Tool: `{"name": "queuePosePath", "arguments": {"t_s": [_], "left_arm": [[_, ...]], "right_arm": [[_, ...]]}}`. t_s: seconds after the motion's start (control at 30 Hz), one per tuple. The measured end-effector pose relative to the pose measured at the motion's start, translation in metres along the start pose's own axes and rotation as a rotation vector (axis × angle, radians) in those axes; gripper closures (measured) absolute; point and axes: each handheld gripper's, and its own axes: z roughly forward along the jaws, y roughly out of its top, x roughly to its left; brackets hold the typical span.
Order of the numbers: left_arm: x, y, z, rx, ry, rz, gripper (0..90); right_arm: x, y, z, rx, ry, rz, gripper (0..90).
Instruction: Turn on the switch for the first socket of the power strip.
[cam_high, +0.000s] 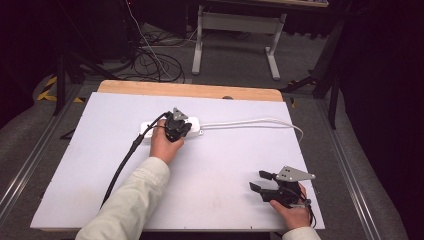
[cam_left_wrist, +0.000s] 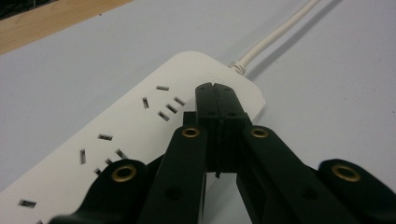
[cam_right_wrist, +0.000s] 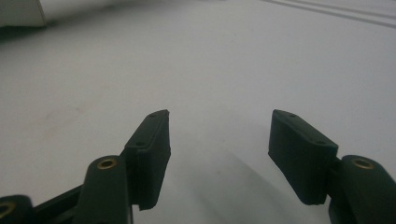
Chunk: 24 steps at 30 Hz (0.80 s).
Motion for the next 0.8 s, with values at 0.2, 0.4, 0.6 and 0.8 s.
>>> {"name": "queuePosePath", "arguments": {"t_s": [0.2, 0.4, 0.6, 0.8], "left_arm": [[0.001, -0.002, -0.002, 0.006, 0.061, 0.023, 90.0], [0.000, -0.006, -0.003, 0.000, 0.047, 0.021, 90.0], [0.002, -0.003, -0.001, 0.002, 0.036, -0.003, 90.0], [0.001, 0.011, -0.014, 0.001, 0.014, -0.009, 90.0]], "right_arm": [[0.000, 0.000, 0.000, -0.003, -0.002, -0.001, 39.6], [-0.001, 0.000, 0.001, 0.009, 0.003, 0.005, 39.7], [0.000, 0.000, 0.000, -0.001, -0.005, -0.001, 39.5], [-0.001, 0.000, 0.000, 0.000, 0.001, 0.010, 39.6]]}}
